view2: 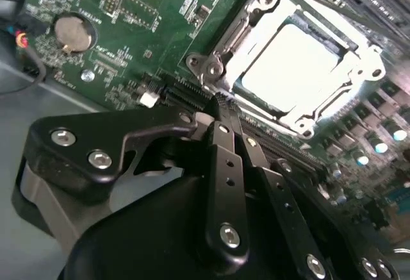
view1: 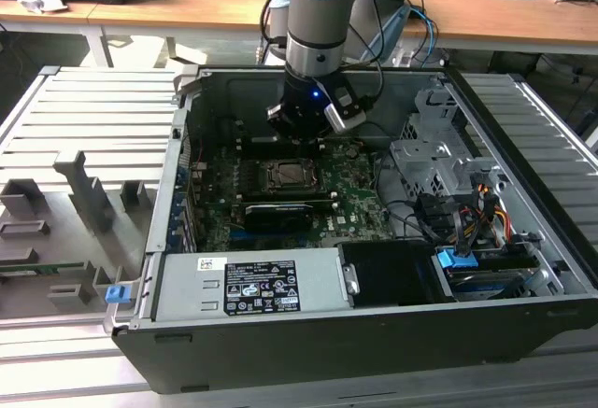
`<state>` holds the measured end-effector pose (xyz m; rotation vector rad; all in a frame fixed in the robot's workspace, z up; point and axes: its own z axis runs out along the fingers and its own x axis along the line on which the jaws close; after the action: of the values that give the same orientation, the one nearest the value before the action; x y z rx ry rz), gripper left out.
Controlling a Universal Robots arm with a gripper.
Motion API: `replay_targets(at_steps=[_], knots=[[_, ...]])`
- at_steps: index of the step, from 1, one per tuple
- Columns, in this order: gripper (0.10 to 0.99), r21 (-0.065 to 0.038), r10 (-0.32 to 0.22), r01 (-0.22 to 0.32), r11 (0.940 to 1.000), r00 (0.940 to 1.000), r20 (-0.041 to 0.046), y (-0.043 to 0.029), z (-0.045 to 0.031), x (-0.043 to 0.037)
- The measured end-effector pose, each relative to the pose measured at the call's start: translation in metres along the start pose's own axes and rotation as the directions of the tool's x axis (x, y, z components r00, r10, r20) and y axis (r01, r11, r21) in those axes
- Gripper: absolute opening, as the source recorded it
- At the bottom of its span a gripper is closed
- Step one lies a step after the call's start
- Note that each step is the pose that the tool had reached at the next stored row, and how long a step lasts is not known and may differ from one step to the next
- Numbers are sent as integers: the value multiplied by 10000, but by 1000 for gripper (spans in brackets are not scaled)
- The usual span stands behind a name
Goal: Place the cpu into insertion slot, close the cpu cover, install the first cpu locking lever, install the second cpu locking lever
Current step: 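Install the first cpu locking lever, then install the second cpu locking lever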
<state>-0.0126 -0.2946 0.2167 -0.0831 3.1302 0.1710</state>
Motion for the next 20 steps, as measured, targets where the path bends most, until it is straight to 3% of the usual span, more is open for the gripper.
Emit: replay_targets(at_steps=[20], knots=[[106, 0, 0, 0, 10000, 10000, 0, -70, -25, 4]])
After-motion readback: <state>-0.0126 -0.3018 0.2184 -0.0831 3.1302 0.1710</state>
